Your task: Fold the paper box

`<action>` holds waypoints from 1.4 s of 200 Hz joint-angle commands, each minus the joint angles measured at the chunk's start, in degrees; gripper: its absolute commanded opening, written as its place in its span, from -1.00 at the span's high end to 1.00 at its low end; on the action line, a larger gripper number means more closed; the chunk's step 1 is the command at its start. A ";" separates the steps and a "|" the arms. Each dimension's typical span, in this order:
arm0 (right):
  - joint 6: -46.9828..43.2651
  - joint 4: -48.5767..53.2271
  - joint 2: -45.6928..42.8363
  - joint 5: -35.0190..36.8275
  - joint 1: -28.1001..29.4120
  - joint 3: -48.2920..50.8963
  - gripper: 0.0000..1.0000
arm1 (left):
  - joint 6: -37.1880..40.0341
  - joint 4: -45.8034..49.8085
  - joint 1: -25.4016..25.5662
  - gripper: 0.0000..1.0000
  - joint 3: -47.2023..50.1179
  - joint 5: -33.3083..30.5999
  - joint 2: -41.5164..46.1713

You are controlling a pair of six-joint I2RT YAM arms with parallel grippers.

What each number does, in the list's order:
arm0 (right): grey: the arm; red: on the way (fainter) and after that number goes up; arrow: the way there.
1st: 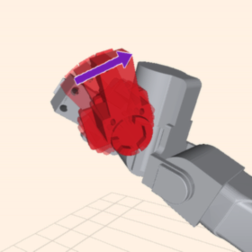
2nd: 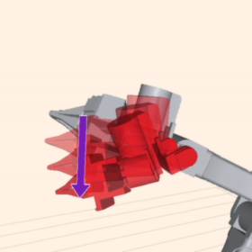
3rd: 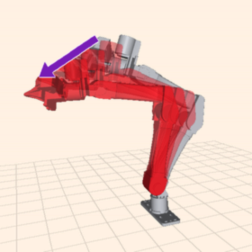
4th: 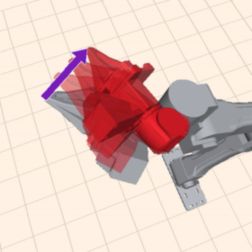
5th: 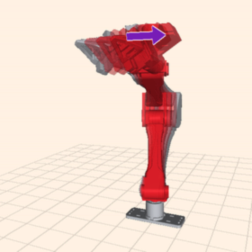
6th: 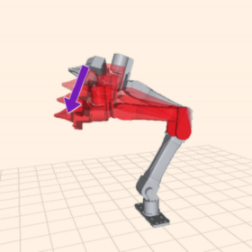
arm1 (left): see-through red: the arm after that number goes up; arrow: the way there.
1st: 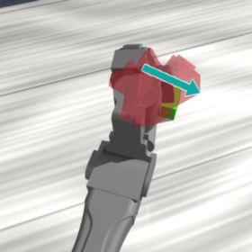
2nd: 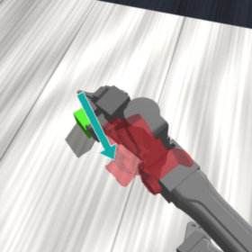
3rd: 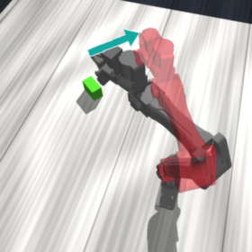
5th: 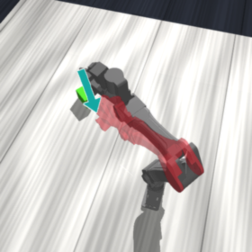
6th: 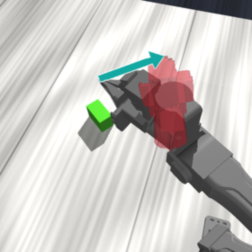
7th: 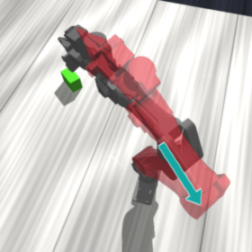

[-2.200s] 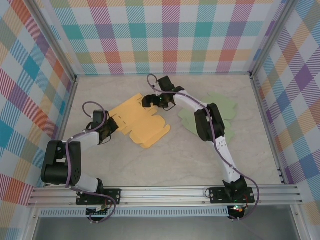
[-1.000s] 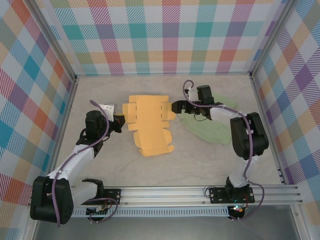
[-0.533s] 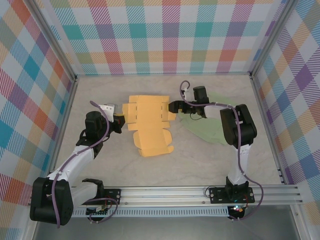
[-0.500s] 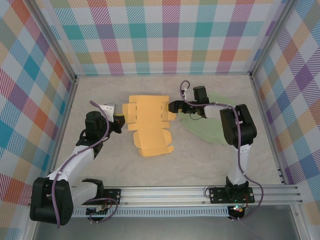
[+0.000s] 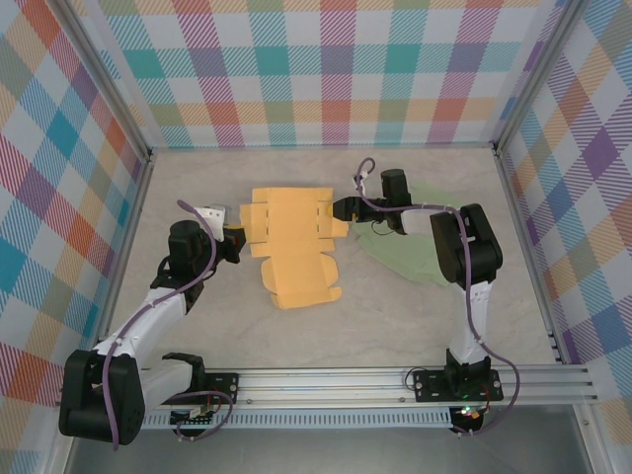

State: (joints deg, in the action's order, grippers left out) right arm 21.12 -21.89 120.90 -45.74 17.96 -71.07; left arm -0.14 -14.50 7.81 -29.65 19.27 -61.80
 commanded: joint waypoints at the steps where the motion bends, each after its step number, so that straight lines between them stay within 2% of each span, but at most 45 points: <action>1: -0.77 -2.81 -3.39 -2.59 -0.21 1.79 0.05 | 0.85 -2.59 0.36 1.00 0.05 -1.25 0.31; 49: -5.90 3.07 -8.31 -3.42 -0.16 3.14 1.00 | 0.14 -2.43 0.44 1.00 -2.00 -0.25 -0.78; 72: -9.01 5.05 -11.79 -2.17 -0.03 4.98 1.00 | -0.21 0.05 0.30 1.00 -4.08 -1.16 -1.60; 82: -10.50 6.00 -13.49 -1.57 -0.03 5.78 1.00 | 0.13 1.53 0.36 0.92 -5.38 -1.74 -1.68; 92: -12.27 7.32 -15.04 -0.95 0.12 6.35 1.00 | 0.54 3.14 0.27 0.73 -7.04 -2.01 -1.74; 135: -19.01 12.83 -20.47 1.53 2.16 7.53 1.00 | 7.06 13.83 0.29 -0.56 -18.37 -3.00 -0.64; 141: -20.00 13.77 -20.86 1.97 2.71 7.46 1.00 | 8.10 14.60 0.31 -0.65 -19.74 -2.85 -0.62; 155: -22.56 16.10 -21.84 3.79 4.18 7.01 1.00 | 11.13 15.83 0.38 -0.74 -22.60 -1.78 -1.13; 186: -26.30 18.90 -23.88 5.90 6.61 6.43 1.00 | 20.98 19.09 0.37 -0.69 -29.09 2.02 -6.44; 210: -28.28 20.13 -25.56 5.54 7.05 6.12 1.00 | 35.54 20.37 0.38 -0.68 -30.75 11.70 -11.09; 234: -29.16 21.44 -27.47 5.04 7.41 6.16 1.00 | 47.24 25.51 0.29 -0.66 -34.53 15.98 -16.56; 255: -29.39 21.64 -28.90 5.44 7.44 6.87 1.00 | 53.24 37.13 0.31 -0.65 -41.56 17.21 -22.12; 280: -29.63 21.70 -29.93 5.81 7.45 7.52 1.00 | 55.98 39.41 0.23 -0.63 -43.60 17.74 -24.76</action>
State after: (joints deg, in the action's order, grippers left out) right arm -5.91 -1.10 93.10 -39.46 25.23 -64.27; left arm 47.33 17.74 7.84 -70.00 33.01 -85.93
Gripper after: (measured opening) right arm 0.071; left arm 0.823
